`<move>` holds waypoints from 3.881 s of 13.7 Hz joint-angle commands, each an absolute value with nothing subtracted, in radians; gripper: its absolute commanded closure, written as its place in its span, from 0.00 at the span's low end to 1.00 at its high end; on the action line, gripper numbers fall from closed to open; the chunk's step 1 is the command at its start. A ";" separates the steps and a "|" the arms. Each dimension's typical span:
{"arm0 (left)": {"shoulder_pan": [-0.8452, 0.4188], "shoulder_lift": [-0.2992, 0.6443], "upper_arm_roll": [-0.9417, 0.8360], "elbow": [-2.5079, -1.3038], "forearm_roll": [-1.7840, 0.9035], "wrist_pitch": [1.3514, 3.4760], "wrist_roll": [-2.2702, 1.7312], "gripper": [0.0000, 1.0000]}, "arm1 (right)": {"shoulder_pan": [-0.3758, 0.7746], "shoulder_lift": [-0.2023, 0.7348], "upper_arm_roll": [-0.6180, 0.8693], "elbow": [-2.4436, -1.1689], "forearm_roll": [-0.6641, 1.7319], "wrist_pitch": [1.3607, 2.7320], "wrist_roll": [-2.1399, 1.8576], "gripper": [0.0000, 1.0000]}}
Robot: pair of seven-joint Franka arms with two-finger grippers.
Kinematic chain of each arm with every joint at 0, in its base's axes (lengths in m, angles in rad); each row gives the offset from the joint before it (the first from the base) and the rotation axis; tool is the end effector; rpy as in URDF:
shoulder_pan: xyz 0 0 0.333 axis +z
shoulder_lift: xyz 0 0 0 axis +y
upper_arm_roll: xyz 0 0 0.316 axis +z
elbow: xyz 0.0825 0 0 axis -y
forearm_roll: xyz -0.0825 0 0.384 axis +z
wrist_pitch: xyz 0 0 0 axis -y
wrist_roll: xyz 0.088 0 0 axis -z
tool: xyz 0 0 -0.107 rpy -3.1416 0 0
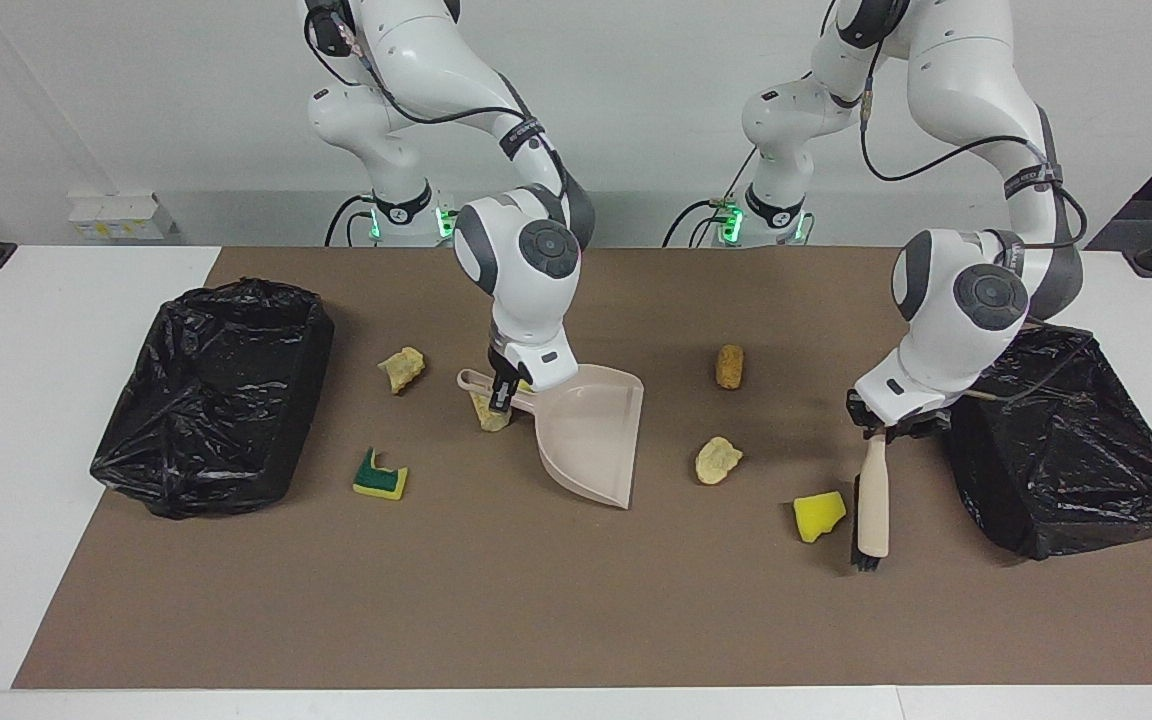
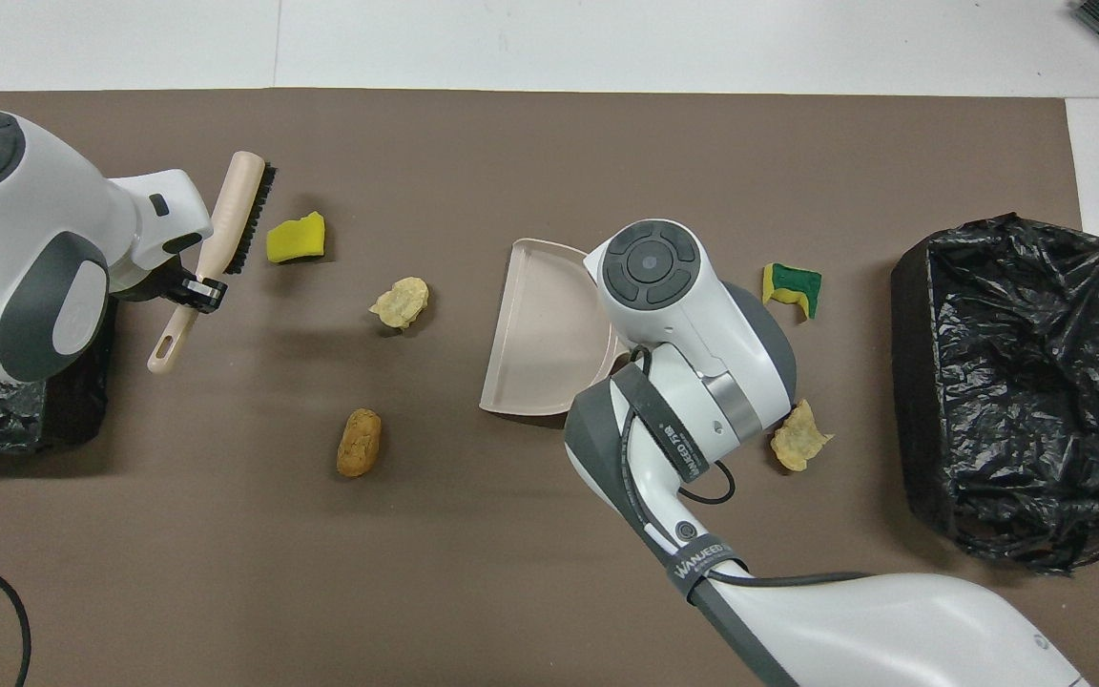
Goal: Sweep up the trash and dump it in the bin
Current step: 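Sweep the sponge and bread into the dustpan with the left gripper's brush, then sweep the remaining bread chunks into the dustpan with the left gripper's brush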
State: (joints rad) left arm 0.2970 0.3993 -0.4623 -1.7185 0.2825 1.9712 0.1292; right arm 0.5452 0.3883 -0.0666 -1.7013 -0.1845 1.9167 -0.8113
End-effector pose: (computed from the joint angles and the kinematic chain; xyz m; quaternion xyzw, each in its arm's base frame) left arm 0.6390 -0.0614 0.3671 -0.9786 0.1961 0.0480 0.0401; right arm 0.5717 0.2862 0.3568 0.7678 0.6276 -0.1006 0.0808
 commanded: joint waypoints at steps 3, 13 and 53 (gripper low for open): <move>0.281 0.342 -0.543 -1.819 0.291 1.898 0.117 1.00 | 0.558 0.362 -0.063 -1.735 -0.212 1.890 -0.842 1.00; 0.268 0.301 -0.889 -1.956 0.112 1.897 -0.362 1.00 | 0.558 0.351 -0.063 -1.756 -0.203 1.891 -0.842 1.00; 0.018 -0.023 -0.772 -2.327 -0.279 2.277 -0.667 1.00 | 0.560 0.322 -0.041 -1.835 -0.109 1.989 -1.037 1.00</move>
